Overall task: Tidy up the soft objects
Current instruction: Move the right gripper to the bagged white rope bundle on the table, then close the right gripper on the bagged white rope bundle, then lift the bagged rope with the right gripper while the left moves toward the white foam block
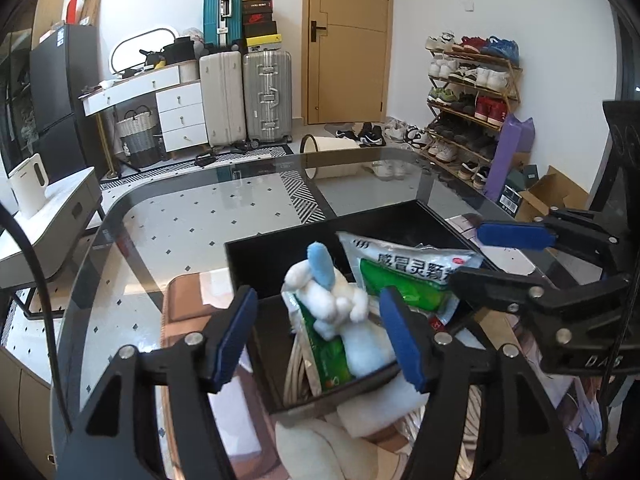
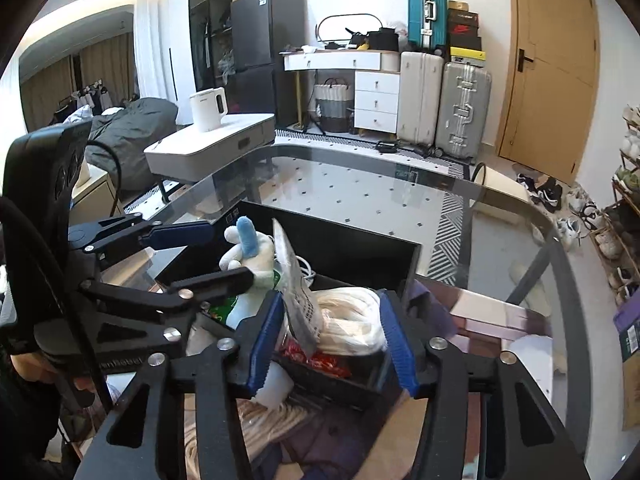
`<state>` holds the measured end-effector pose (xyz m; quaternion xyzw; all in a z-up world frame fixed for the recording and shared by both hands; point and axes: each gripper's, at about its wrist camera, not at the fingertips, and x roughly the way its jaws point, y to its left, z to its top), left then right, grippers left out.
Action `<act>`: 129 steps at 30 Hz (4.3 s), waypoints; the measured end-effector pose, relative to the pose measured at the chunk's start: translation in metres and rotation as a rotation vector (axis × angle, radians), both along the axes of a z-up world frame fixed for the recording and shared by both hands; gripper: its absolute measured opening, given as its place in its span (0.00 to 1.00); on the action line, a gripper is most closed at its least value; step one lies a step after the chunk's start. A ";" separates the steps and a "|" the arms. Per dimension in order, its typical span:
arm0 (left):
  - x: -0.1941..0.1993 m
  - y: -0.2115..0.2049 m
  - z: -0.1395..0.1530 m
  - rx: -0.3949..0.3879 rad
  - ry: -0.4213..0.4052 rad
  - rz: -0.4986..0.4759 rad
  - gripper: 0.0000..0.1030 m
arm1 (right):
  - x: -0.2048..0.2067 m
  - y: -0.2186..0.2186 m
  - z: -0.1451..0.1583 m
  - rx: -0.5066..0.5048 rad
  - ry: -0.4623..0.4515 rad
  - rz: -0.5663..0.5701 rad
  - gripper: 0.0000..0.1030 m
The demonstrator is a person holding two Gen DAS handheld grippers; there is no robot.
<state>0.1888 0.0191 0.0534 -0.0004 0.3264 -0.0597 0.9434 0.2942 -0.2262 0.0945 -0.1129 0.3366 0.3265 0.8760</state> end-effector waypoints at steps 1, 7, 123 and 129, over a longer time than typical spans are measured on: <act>-0.005 0.002 0.002 -0.004 -0.007 0.007 0.72 | 0.000 -0.004 0.002 0.005 -0.003 -0.014 0.67; -0.032 0.009 0.015 0.003 -0.075 0.037 0.96 | -0.012 -0.021 0.010 0.053 -0.001 -0.050 0.88; -0.093 0.029 -0.053 0.010 0.118 0.100 1.00 | -0.109 -0.014 -0.058 -0.093 0.125 0.138 0.45; -0.090 0.022 -0.053 0.015 0.123 0.083 1.00 | -0.115 -0.028 -0.052 -0.117 0.114 0.175 0.45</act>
